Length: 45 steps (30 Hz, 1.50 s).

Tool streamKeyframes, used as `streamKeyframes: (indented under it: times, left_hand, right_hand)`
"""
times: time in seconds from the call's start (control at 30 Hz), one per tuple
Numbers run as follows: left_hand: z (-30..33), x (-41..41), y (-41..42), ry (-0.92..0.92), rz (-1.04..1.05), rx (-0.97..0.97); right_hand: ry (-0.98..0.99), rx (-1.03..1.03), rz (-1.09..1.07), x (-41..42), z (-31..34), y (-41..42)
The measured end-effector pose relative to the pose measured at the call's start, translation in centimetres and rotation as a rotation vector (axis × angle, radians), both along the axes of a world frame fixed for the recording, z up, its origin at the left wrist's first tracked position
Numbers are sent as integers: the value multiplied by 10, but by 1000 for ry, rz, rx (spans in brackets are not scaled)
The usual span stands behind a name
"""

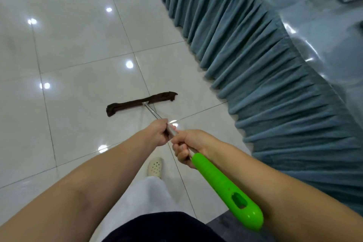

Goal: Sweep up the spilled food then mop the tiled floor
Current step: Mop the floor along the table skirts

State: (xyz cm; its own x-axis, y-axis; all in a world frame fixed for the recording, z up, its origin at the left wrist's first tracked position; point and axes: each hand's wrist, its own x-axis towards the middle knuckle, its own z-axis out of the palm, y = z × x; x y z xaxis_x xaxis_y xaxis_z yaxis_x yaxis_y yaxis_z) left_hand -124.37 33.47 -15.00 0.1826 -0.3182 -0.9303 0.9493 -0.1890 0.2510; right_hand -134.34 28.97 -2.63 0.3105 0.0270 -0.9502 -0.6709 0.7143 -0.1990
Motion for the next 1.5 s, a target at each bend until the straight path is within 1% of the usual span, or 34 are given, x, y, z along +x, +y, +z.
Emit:
streamKeyframes:
  times: [0.2, 0.3, 0.37, 0.43, 0.5, 0.53, 0.6, 0.77, 0.87, 0.93, 1.0, 1.1, 1.2, 1.37, 1.5]
  left_hand:
    - [-8, 69, -39, -2, 38, 27]
    - [-10, 90, -53, -40, 19, 24]
    - [-11, 95, -60, -86, -16, 33]
    - [-14, 94, -65, -120, -49, 44]
    - [-15, 89, -70, -109, -84, 35]
    - [-16, 84, -73, -98, -99, 35]
    - [-16, 71, -80, -97, -118, 48]
    - [-16, 14, -104, -79, -89, 25]
    - [-11, -40, -118, -56, -31, 8]
    - [-7, -83, -128, -65, -22, -3]
    - [-5, -125, -140, -80, -43, -10]
    - [-1, -185, -160, -80, -84, -25]
    - [3, -238, -178, -89, -176, -21]
    - [10, -303, -198, -75, -306, -24]
    - [14, -335, -211, -48, -353, -62]
  right_hand:
    - [-10, 12, 21, 71, -11, -40]
    - [-27, 53, 8, 92, -17, -56]
    - [-52, 122, -83, 97, -20, -62]
    - [-81, 284, -299, 95, -24, -66]
    - [-111, 445, -482, 87, -27, -71]
    - [-120, 489, -526, 81, -28, -74]
    - [-123, 516, -557, 67, -30, -84]
    - [-130, 472, -547, 9, -29, -113]
    - [-116, 422, -517, -43, -29, -128]
    - [-92, 432, -467, -84, -28, -141]
    - [-69, 438, -441, -127, -25, -155]
    - [-64, 427, -457, -189, -16, -175]
    - [-67, 425, -434, -241, -7, -191]
    - [-25, 409, -448, -305, 10, -208]
    - [4, 390, -538, -339, 26, -212]
